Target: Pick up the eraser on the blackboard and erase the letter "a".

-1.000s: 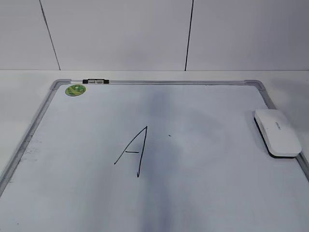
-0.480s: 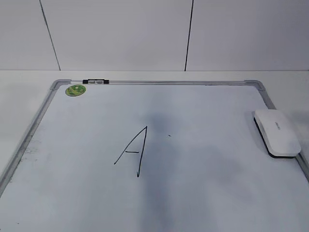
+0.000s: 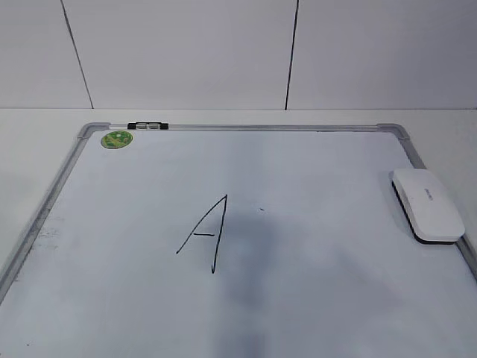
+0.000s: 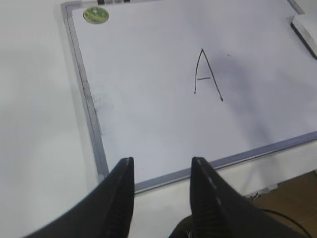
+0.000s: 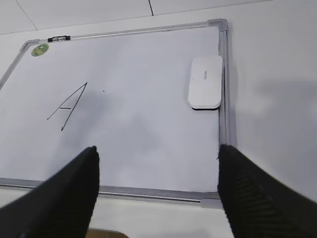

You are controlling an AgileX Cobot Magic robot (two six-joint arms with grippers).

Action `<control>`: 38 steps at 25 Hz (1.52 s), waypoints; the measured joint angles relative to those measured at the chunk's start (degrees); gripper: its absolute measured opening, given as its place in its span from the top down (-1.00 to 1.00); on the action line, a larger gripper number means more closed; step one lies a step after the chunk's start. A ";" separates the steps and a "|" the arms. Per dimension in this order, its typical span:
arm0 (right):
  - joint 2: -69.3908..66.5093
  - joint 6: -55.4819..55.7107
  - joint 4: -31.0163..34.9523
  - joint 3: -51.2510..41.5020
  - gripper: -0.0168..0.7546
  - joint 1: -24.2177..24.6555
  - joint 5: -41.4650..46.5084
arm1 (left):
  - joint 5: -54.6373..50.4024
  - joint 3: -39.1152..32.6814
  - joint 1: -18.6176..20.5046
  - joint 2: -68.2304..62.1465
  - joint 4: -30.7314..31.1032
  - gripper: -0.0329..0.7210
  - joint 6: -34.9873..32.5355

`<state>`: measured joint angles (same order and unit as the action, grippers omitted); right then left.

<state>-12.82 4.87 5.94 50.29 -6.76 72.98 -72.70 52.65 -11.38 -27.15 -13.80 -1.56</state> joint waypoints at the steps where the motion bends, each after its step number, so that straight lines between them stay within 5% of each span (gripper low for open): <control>1: 0.97 -0.12 -0.15 -0.74 -0.58 0.00 0.00 | 0.00 -2.03 0.00 1.31 0.00 0.15 0.00; 14: 9.63 -1.38 -4.10 -18.58 -0.58 -0.05 0.22 | 3.42 -21.00 -0.09 16.66 7.72 0.15 0.00; 38: 11.04 -4.16 -12.15 -21.63 -0.58 -0.18 -7.00 | 9.27 -23.53 -0.27 17.72 11.19 0.15 0.00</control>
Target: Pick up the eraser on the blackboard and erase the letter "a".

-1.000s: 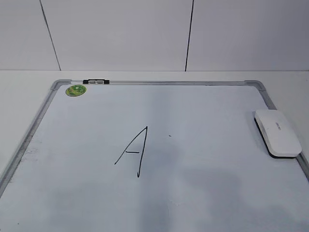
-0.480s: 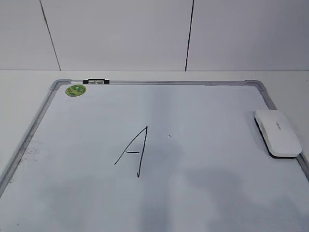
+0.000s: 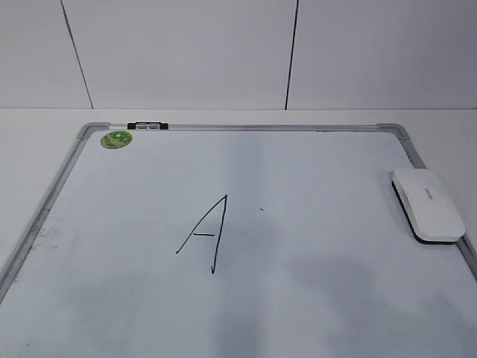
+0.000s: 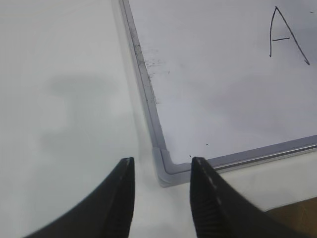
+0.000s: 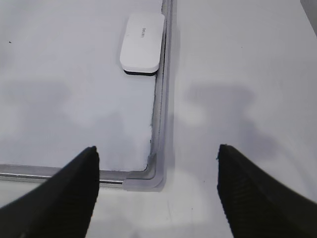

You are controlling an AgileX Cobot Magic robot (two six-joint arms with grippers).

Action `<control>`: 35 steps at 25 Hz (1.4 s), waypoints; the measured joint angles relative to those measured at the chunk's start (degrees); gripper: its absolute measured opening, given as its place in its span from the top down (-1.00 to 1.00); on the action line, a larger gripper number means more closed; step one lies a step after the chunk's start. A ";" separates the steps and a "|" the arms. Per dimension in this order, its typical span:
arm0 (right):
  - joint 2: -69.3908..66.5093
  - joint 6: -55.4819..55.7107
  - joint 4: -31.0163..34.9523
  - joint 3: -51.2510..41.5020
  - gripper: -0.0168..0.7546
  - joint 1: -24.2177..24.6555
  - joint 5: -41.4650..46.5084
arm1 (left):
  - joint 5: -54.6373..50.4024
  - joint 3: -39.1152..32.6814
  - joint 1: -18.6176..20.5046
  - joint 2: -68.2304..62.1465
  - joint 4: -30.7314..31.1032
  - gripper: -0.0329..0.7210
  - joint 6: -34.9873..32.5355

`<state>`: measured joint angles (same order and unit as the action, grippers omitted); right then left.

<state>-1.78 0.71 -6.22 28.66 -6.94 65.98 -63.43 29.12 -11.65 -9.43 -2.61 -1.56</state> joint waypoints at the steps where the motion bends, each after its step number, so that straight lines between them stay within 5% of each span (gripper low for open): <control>1: 0.00 -0.10 0.00 0.00 -0.58 0.00 -0.12 | 0.00 0.00 0.00 0.00 -0.11 0.15 0.00; 30: 2.77 -0.09 -0.28 0.00 -0.58 0.00 -0.23 | 0.06 0.00 0.00 8.89 -0.32 0.15 0.00; 35: 2.77 -0.09 -0.28 0.00 -0.58 0.42 -0.23 | 0.06 0.00 2.78 8.89 -0.32 0.15 0.00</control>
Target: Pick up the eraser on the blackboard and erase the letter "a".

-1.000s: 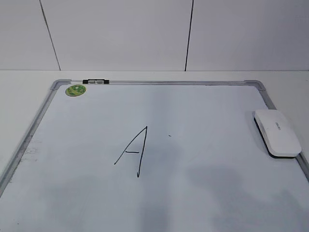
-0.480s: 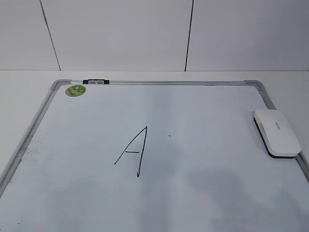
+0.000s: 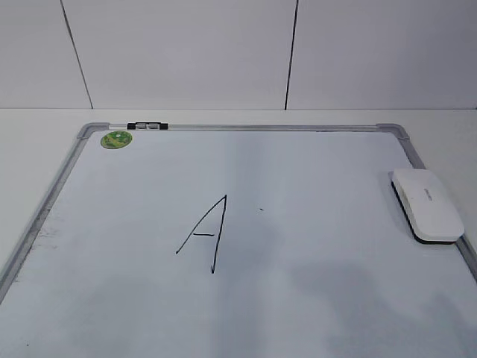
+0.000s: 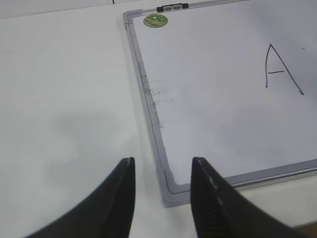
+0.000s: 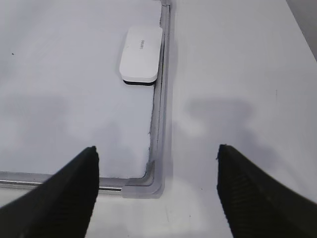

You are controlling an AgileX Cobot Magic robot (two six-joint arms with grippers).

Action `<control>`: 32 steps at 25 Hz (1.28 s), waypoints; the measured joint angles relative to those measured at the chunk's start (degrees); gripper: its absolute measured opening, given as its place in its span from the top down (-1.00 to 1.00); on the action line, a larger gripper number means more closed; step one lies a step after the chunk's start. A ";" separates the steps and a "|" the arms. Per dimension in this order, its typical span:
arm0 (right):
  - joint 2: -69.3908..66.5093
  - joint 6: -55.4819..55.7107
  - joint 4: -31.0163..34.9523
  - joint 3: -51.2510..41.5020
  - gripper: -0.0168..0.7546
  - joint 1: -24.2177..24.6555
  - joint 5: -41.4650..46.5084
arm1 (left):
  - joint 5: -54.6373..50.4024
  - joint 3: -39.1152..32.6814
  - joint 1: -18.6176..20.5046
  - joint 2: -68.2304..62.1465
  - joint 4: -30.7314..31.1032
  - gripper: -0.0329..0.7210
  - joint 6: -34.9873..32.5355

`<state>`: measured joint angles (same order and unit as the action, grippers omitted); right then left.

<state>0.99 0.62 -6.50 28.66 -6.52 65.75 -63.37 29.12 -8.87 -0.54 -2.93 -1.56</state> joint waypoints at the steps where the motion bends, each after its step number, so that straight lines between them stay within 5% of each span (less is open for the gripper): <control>1: 0.00 0.00 0.00 0.00 -0.58 0.57 0.00 | 0.00 0.00 0.91 0.00 -0.08 0.15 0.00; 12: 0.00 0.00 0.00 0.00 -0.58 9.51 0.00 | 0.00 0.00 8.94 0.00 -0.08 0.15 0.00; 32: 0.00 0.00 0.00 0.00 -0.58 9.53 0.00 | 0.00 0.00 8.97 0.00 -0.08 0.15 0.00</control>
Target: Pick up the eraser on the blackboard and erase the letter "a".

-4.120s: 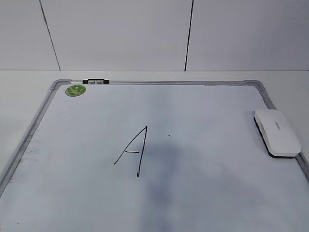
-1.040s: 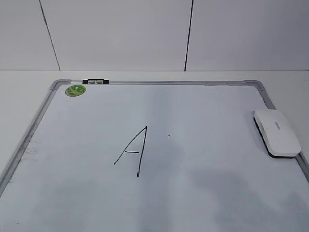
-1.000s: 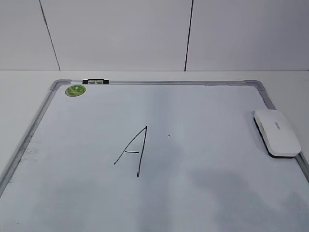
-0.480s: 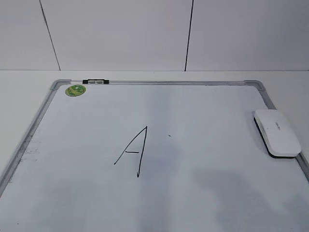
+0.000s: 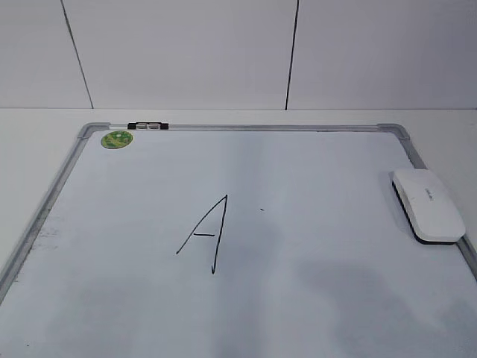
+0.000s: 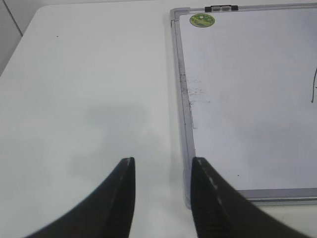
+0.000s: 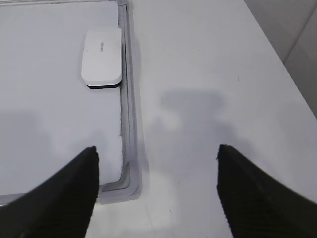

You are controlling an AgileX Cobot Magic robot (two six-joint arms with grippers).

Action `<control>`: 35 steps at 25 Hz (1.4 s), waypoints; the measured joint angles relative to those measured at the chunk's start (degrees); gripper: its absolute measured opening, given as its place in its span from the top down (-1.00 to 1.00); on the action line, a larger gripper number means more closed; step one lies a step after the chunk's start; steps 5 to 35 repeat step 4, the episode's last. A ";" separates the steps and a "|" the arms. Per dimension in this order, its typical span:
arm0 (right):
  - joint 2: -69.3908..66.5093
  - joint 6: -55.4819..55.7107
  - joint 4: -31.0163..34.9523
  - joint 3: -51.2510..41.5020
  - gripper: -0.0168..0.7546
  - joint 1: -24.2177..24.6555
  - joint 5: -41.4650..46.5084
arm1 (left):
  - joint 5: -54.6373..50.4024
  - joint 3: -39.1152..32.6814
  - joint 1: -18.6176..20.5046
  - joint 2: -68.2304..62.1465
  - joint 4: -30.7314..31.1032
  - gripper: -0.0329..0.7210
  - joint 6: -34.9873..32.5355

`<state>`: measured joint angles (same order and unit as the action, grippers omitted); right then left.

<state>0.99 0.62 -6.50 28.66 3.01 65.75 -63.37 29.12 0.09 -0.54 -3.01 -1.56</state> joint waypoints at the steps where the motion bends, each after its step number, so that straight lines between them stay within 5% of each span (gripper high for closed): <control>1: 0.00 0.00 0.00 0.00 -0.58 0.00 0.00 | 0.00 0.00 0.00 0.00 0.00 0.15 0.00; 35: 0.00 0.00 0.00 0.00 -0.58 0.00 0.00 | 0.00 0.00 0.00 0.00 0.00 0.15 0.00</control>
